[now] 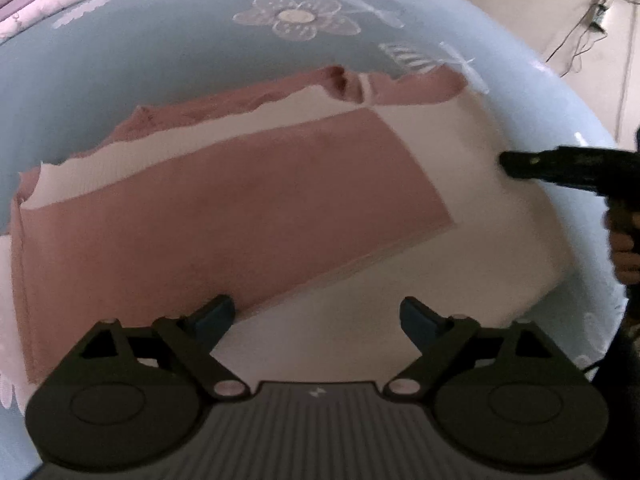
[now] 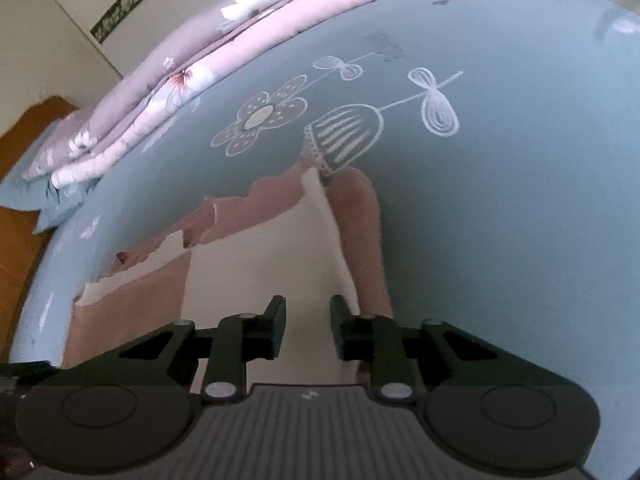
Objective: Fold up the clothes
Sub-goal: 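Withdraw both open grippers from the folded sweater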
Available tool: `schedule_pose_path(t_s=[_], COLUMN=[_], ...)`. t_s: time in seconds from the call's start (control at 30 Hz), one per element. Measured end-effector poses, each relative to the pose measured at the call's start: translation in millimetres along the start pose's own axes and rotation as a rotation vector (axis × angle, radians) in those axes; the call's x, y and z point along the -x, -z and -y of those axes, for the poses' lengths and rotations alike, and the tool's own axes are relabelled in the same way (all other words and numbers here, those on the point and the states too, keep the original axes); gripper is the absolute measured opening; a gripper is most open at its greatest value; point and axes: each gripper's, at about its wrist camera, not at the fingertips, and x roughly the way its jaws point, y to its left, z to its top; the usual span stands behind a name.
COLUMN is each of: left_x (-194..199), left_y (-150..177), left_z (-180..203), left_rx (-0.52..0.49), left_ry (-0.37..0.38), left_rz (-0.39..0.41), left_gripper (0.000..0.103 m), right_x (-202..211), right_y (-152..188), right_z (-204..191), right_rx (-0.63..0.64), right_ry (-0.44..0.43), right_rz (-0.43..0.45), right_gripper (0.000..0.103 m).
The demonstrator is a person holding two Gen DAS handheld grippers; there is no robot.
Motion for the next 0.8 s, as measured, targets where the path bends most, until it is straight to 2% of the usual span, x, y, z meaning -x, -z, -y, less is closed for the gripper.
schedule_pose_path(t_s=[0.07,0.13,0.23,0.37,0.47,0.57,0.67,0.8], left_x=[-3,-4,-4,-4,-4,-3,-3,-3], left_y=[1,2,1,1,1,1,1,0], left_z=[-1,-1,-4,-5,-5,-7,-9,-11], left_rx=[-0.008,-0.014,0.027,0.048,0.045,0.041,0.06,0.071], left_ry=[0.003,0.009,0.014,0.015,0.018,0.024,0.036,0.047], left_rz=[-0.004,-0.005,0.007,0.011,0.011,0.016,0.021,0.023], left_gripper=[0.102,0.102,0.102,0.102,0.102,0.102,0.102,0.102], right_x=[6,13,15,-15,-35,-37,-33,-22], right_y=[0,-8,-29,-49,-48,-43,-44,-59], right_z=[1,-7,-24,-30,-17,-2,-3,-17], right_rx=[-0.029,-0.017,0.019,0.043,0.024,-0.029,-0.029,-0.018], right_ry=[-0.02,-0.036,-0.073,-0.047,0.018,-0.031,-0.028,-0.051], right_rz=[0.001,0.036,0.088,0.071,0.049,0.062,0.061,0.098], right_gripper=[0.029,0.038,0.044,0.045,0.044,0.043,0.041,0.047])
